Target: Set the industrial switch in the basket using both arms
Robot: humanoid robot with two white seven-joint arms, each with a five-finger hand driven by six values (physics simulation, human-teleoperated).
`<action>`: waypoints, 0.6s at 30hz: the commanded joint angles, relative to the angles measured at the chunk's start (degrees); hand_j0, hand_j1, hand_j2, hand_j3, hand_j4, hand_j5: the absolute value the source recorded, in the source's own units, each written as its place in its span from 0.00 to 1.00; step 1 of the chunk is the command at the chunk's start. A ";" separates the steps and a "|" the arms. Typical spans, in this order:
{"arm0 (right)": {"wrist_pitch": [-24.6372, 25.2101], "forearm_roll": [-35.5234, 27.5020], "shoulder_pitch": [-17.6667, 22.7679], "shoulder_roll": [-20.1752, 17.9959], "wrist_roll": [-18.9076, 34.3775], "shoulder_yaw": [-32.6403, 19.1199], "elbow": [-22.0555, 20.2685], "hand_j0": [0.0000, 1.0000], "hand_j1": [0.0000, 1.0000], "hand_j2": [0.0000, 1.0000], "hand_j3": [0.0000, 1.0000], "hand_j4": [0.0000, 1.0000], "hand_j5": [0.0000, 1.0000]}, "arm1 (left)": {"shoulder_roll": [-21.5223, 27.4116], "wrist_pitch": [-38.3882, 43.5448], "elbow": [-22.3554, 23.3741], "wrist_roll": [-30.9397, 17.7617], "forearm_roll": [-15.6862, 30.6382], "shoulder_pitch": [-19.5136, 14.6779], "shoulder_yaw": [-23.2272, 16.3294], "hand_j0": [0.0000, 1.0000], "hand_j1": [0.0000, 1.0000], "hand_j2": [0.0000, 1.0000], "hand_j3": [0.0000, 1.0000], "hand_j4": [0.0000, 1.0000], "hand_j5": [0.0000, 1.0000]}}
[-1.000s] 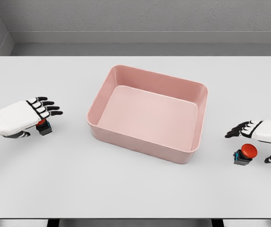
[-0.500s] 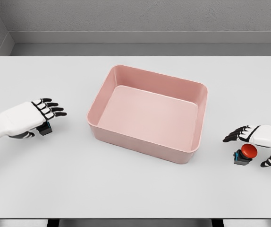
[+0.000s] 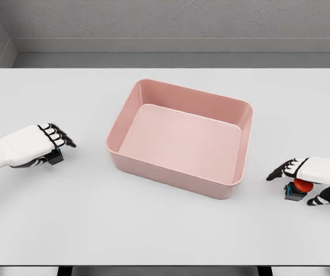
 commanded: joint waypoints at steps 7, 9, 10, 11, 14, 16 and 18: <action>0.10 -0.27 -0.26 -0.36 0.04 -0.54 0.84 0.81 0.81 0.81 0.81 0.81 0.81 | 0.12 0.05 -0.58 0.12 0.62 0.00 0.11 0.50 0.50 0.50 0.50 0.50 0.50; 0.10 -0.27 -0.26 -0.45 0.04 -0.54 0.84 0.81 0.81 0.81 0.81 0.81 0.81 | 0.12 0.05 -1.02 0.12 0.71 0.00 0.20 0.50 0.50 0.50 0.50 0.50 0.50; 0.10 -0.27 -0.18 -0.45 0.04 -0.54 0.84 0.81 0.81 0.81 0.81 0.81 0.81 | 0.21 0.05 -1.54 0.12 0.79 0.00 0.20 0.50 0.50 0.50 0.50 0.50 0.50; 0.10 -0.27 -0.18 -0.54 0.04 -0.63 0.84 0.81 0.81 0.81 0.81 0.81 0.81 | 0.39 0.05 -2.16 0.12 0.88 0.00 0.20 0.46 0.46 0.46 0.46 0.46 0.46; 0.10 -0.19 -0.26 -0.54 0.04 -0.63 0.84 0.77 0.77 0.77 0.77 0.77 0.77 | 0.65 0.05 -4.27 0.12 1.06 0.09 0.63 0.42 0.42 0.42 0.42 0.42 0.42; 0.10 -0.19 -0.35 -0.54 0.04 -0.54 0.84 0.75 0.75 0.75 0.75 0.75 0.75 | 0.65 0.05 -6.38 0.12 1.15 0.00 0.81 0.42 0.42 0.42 0.42 0.42 0.42; 0.10 -0.19 -0.09 -0.54 0.04 -0.54 0.84 0.74 0.74 0.74 0.74 0.74 0.74 | 0.65 0.05 -8.31 0.04 1.67 0.00 0.90 0.42 0.42 0.42 0.42 0.42 0.42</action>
